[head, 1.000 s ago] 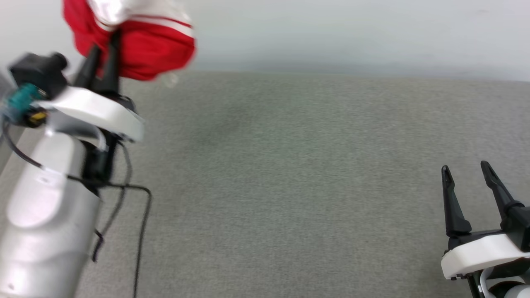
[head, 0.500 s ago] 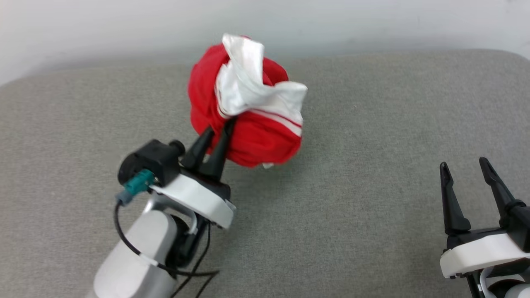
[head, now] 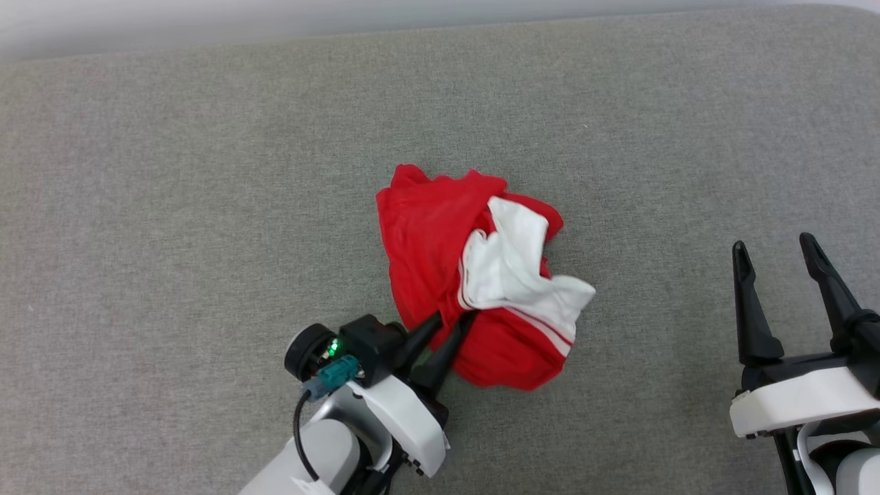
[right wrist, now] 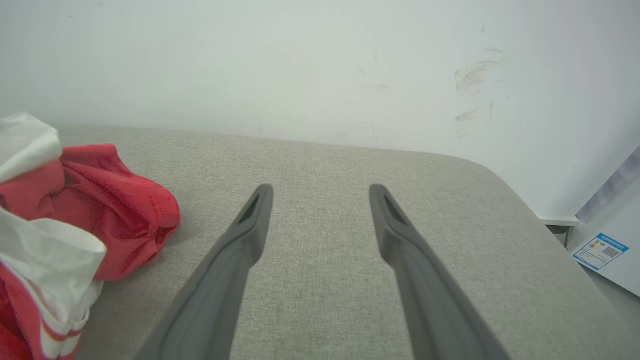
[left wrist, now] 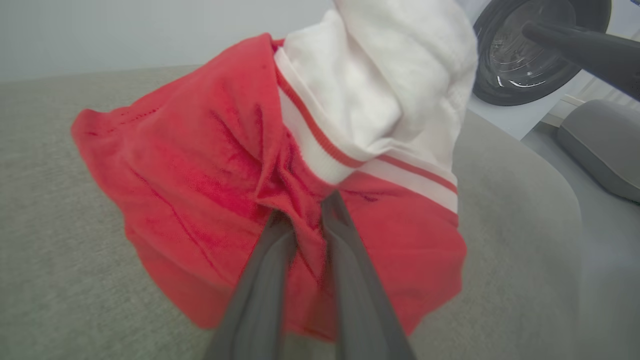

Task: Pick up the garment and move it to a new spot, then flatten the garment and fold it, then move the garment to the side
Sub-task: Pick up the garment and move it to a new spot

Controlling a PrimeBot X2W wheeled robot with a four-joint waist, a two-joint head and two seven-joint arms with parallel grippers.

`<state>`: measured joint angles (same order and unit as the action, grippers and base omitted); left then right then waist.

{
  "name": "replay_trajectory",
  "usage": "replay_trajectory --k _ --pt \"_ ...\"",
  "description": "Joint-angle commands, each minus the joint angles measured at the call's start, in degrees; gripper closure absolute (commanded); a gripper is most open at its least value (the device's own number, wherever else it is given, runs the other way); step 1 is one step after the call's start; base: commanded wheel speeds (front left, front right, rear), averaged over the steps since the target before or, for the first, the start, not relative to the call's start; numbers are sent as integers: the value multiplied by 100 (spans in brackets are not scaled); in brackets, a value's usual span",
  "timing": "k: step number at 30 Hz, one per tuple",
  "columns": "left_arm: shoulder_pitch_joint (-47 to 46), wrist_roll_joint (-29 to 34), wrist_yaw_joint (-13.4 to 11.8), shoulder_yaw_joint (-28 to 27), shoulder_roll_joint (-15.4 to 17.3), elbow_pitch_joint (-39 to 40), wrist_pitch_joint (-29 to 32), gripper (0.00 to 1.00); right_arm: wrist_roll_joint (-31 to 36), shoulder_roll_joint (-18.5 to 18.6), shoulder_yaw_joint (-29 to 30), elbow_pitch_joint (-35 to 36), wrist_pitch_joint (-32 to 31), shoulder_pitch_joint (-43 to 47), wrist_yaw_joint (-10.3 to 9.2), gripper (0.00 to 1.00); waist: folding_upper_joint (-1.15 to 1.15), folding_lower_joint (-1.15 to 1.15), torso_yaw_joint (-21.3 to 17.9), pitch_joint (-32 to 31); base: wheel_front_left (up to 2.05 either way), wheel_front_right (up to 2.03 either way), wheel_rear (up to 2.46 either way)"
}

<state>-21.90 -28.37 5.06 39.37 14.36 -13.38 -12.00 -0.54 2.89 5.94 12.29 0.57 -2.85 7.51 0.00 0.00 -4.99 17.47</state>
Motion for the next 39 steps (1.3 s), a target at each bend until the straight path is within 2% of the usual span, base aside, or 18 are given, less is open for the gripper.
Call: replay_trajectory --k 1,4,5,7,8,16,20,31,39 --pt "59 32 28 31 -1 -30 -25 100 -1 -3 -8 -13 33 -68 -4 0 0 0 7 9 0 0 0" --pt "55 83 73 198 -72 -176 -74 100 24 -3 0 -48 12 -83 -4 0 0 0 43 -27 0 0 0" --pt "62 81 93 231 -113 -206 -102 78 37 -3 3 -58 4 -79 -4 0 0 0 65 -66 0 0 0" --pt "53 96 96 267 -158 -258 -163 43 54 -3 8 -78 -10 -64 -4 0 0 0 112 -152 0 0 0" --pt "50 97 108 275 -186 -266 -191 0 65 -3 15 -97 -15 -53 -4 0 0 0 137 -208 0 0 0" --pt "143 139 42 77 -320 -109 -305 0 70 -3 23 -174 -92 112 -4 0 0 0 362 -710 0 0 0" --pt "229 123 -131 -203 -290 2 -323 0 25 -3 0 -206 -145 221 -4 0 0 0 458 -910 0 0 0" --pt "785 240 -658 -1615 -200 379 -320 0 -20 -3 1 -324 -203 529 -4 0 0 0 684 -1316 0 0 0" --pt "1370 445 -761 -2421 -20 507 -320 0 -73 -2 0 -325 -242 721 -4 0 0 0 758 -1544 0 0 0"
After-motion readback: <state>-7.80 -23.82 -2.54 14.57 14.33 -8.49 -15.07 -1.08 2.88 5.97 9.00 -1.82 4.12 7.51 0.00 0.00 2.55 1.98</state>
